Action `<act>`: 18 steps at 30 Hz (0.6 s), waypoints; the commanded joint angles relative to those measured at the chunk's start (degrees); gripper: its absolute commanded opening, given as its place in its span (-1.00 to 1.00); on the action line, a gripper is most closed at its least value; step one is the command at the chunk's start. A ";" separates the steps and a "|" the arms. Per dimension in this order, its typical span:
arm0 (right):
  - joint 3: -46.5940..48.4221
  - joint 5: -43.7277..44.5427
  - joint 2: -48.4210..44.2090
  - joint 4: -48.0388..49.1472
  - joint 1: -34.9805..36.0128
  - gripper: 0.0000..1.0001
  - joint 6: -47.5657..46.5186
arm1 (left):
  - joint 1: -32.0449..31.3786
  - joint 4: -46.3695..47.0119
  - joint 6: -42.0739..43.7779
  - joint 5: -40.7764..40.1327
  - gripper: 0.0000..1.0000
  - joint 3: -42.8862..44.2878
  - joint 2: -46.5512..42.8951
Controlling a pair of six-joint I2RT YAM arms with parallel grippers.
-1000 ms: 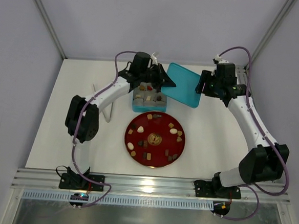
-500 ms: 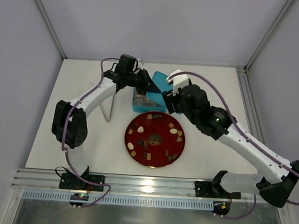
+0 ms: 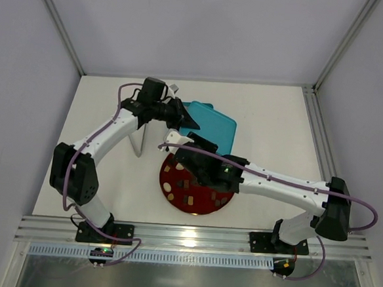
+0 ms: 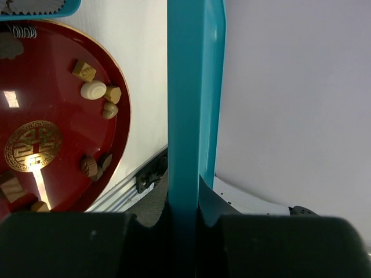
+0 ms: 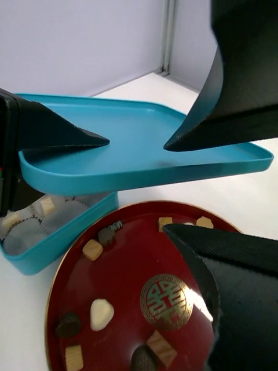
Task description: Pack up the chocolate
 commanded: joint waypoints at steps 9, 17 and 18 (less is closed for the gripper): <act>-2.52 12.43 3.15 8.33 0.46 -0.15 -9.93 | 0.38 0.88 -1.12 2.84 -1.00 -2.51 -5.48; -2.70 12.78 3.59 10.62 0.37 -0.56 -11.34 | 0.38 0.79 -0.68 3.54 -1.00 -2.33 -5.66; -2.79 12.69 3.68 10.71 0.46 -0.59 -11.42 | 0.38 0.88 -0.68 3.63 -0.99 -2.24 -5.57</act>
